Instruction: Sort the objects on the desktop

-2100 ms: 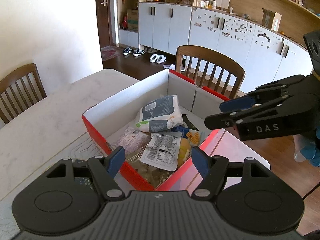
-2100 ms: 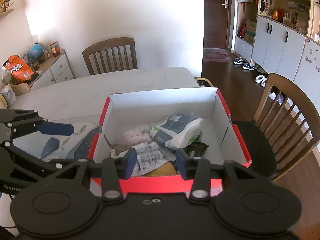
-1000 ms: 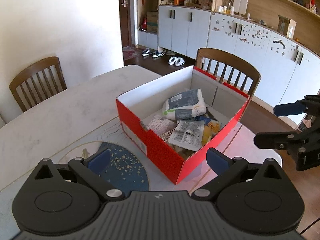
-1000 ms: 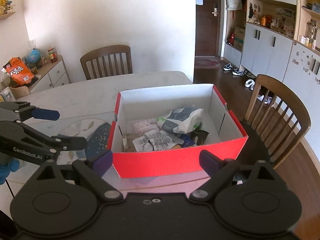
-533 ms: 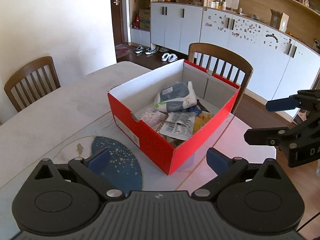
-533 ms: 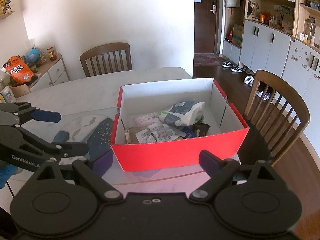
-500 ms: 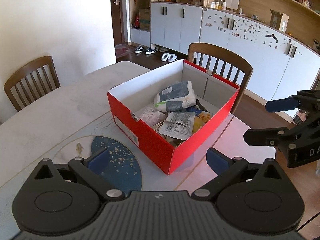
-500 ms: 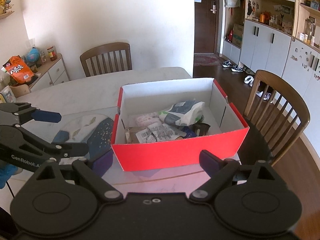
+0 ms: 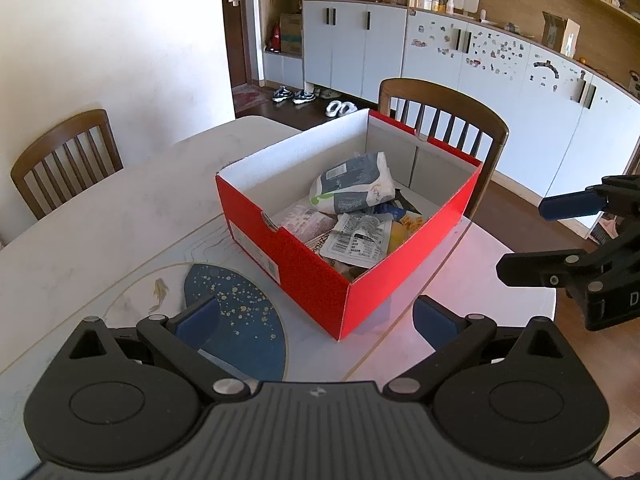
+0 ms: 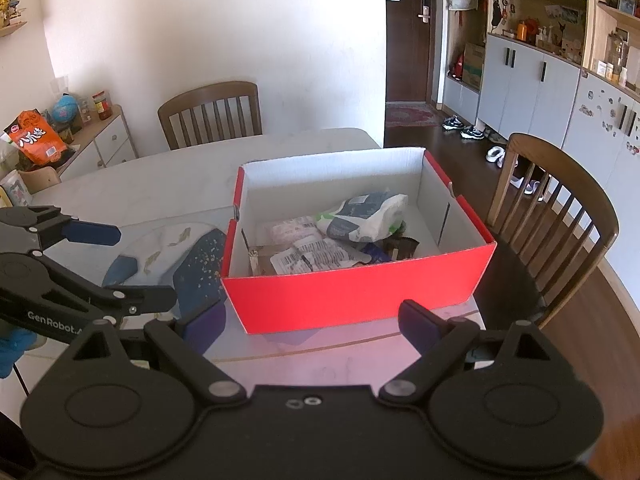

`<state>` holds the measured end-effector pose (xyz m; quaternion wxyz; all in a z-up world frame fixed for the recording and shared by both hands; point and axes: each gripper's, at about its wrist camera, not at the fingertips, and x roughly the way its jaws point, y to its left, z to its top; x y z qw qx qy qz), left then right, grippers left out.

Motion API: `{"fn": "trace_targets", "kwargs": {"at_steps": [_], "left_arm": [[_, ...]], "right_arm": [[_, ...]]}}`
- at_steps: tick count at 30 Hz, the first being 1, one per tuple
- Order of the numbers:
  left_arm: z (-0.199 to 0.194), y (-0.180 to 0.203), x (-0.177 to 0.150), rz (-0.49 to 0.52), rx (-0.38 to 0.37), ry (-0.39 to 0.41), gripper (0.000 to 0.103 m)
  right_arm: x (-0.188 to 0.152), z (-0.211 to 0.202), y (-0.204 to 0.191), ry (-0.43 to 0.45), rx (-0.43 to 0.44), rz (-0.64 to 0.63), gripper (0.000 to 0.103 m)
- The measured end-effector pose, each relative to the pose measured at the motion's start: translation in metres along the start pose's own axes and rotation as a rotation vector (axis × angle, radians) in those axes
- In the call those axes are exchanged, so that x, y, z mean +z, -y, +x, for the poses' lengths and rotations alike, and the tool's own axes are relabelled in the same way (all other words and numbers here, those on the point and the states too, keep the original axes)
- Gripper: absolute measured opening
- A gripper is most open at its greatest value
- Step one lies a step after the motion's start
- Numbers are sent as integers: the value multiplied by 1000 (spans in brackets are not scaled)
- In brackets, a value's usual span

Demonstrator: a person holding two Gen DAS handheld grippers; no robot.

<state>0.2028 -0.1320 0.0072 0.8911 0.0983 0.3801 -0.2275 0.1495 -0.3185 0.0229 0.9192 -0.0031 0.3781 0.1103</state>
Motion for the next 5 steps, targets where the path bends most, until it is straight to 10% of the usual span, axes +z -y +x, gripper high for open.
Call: {"fn": "trace_targets", "kwargs": {"at_steps": [5], "left_arm": [[-1,2,-1,10,-6,2,103]], "right_arm": [[-1,0,0,-6,-5,4,94]]}}
